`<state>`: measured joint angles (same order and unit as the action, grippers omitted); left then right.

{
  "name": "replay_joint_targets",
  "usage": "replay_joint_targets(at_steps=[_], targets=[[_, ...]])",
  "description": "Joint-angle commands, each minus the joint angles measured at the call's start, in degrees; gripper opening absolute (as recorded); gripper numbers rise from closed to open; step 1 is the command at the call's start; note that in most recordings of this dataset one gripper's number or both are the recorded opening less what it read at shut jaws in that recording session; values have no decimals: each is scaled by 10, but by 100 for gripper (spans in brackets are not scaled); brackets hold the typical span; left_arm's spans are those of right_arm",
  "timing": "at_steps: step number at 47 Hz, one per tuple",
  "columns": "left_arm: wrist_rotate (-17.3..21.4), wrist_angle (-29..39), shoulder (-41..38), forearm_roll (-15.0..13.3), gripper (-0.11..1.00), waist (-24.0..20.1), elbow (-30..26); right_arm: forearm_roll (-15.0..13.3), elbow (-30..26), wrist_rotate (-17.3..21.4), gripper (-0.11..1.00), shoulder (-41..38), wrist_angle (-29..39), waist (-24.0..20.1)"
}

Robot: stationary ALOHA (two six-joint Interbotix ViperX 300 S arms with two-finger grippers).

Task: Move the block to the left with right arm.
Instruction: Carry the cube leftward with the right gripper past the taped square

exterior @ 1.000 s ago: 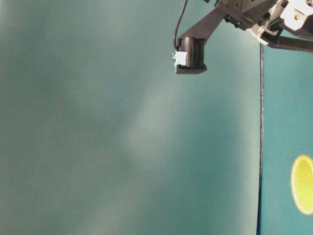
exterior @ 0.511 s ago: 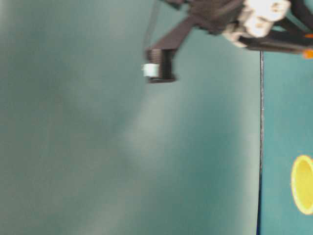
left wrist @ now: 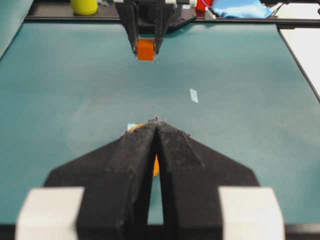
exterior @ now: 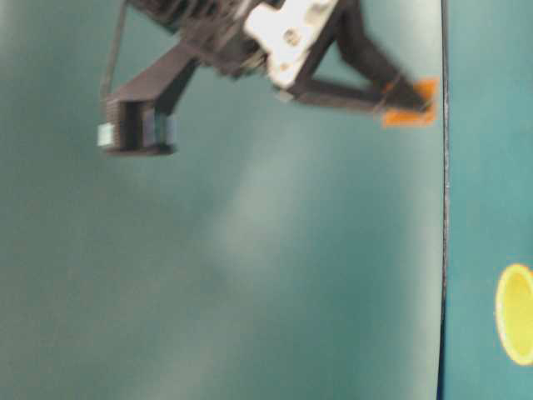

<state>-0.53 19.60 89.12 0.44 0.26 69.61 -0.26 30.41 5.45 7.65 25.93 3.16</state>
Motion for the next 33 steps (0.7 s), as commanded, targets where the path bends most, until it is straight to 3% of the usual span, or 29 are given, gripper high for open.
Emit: replay_joint_targets(at_steps=[1, 17, 33], targets=[[-1, -2, -7, 1, 0, 1, -13, -6, -37, -1, 40, -5, -25, -2], [-1, -3, -9, 1, 0, 0, -11, -73, -221, -1, 40, -137, -62, 1], [-2, -2, -8, 1, 0, 0, -11, -76, -432, -1, 40, -287, -62, 0]])
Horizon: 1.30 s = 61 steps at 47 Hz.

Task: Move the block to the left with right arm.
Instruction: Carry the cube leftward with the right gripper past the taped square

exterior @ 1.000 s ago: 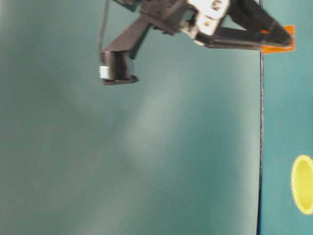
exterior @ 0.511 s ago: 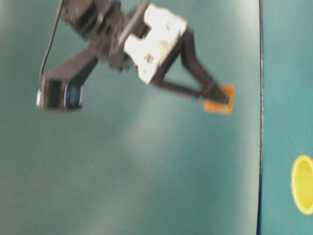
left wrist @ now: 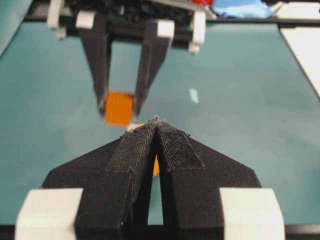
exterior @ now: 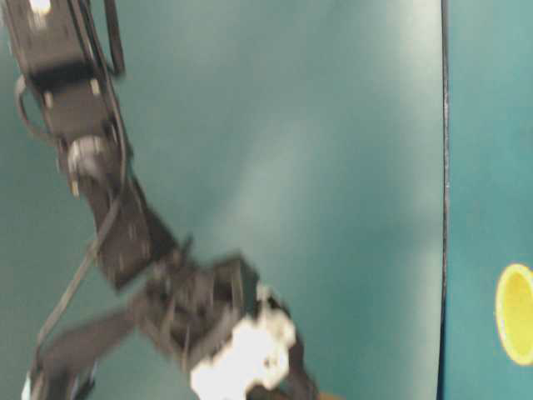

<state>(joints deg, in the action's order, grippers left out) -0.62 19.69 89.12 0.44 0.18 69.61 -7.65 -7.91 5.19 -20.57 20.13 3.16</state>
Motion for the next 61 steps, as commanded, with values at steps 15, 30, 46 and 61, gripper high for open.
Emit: replay_joint_targets(at_steps=[15, 30, 46, 61], targets=[[0, -2, -5, 1, 0, 1, -14, -2, -164, 2, 40, -100, -11, -21], [0, 16, -4, 2, 0, 1, -15, -2, -181, 3, 40, -120, -47, -26], [0, 19, -4, 1, 0, 2, -18, -2, -181, 4, 40, -124, -65, -25], [-1, 22, -3, 1, 0, 2, -22, -2, -181, 5, 40, -123, -62, -25]])
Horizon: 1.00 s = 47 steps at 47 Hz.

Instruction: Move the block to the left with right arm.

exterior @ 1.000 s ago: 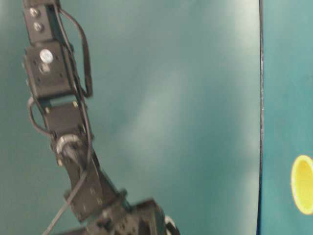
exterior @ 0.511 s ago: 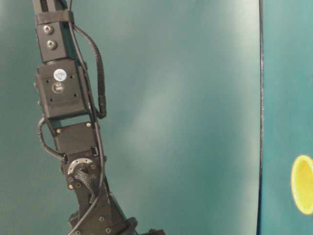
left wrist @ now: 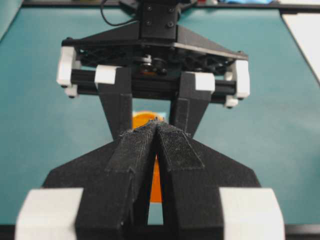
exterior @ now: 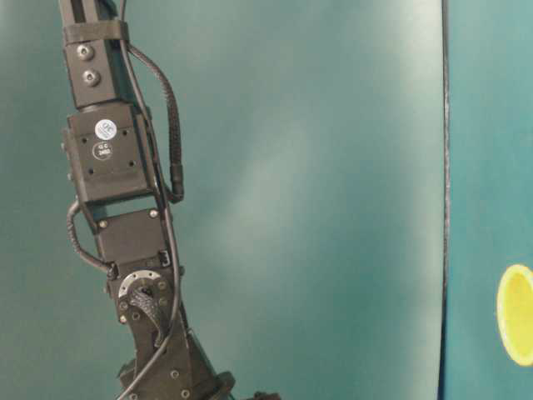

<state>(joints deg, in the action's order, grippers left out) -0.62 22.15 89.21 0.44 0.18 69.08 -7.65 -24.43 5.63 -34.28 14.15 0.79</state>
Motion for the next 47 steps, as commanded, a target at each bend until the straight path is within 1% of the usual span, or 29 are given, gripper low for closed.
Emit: replay_joint_targets(at_steps=[1, 29, 47], targets=[[-1, -3, -4, 1, 0, 2, -17, -2, -16, 1, 40, 14, -2, -2], [-6, -2, -4, 1, 0, 1, -24, -1, -15, 4, 40, 14, 4, 0], [-6, -2, -4, 2, 0, 1, -24, -1, -15, 4, 40, 14, 22, 0]])
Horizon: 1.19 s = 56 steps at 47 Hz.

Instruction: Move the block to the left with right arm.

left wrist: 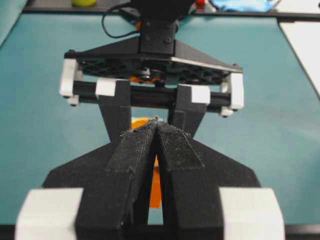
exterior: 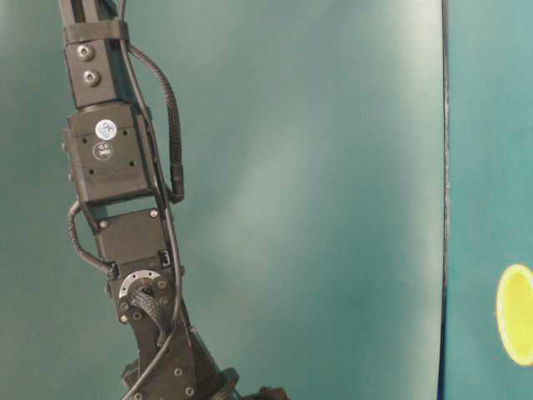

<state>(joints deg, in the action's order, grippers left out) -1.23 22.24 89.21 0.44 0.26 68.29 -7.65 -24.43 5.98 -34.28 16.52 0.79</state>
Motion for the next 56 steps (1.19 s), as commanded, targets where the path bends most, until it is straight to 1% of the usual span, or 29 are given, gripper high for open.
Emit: replay_joint_targets(at_steps=[1, 22, 36, 56], targets=[[0, -3, -4, 1, 0, 0, -17, -1, -15, 1, 40, 14, -3, 0], [0, -3, -4, 1, 0, 0, -18, -1, -15, 0, 40, 14, -4, 2], [1, -2, -4, 1, 0, 0, -18, -1, -15, 0, 40, 14, -18, 2], [1, 18, -3, 1, 0, 0, -21, -1, -15, 0, 40, 14, -18, 2]])
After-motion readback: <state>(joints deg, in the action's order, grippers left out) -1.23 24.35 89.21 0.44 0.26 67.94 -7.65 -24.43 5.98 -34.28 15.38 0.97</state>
